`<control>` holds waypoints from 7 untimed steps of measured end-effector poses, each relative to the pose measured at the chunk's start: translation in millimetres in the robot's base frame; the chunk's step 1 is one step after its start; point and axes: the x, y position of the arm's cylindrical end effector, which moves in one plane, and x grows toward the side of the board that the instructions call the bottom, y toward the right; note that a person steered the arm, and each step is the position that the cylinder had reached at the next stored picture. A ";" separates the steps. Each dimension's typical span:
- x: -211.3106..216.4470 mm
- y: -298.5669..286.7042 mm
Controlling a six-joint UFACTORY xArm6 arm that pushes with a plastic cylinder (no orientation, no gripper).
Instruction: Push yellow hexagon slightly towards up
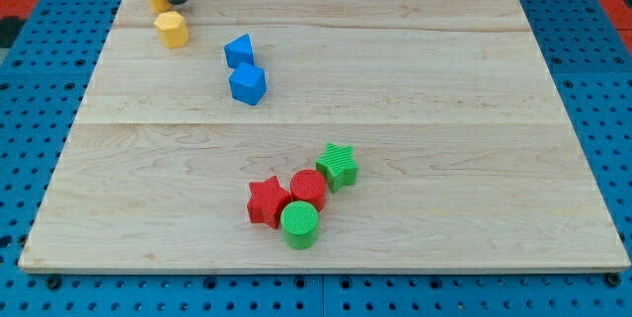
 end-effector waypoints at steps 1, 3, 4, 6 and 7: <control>0.0 -1.7; 21.5 29.4; 70.1 84.9; 110.0 36.8; 90.1 24.6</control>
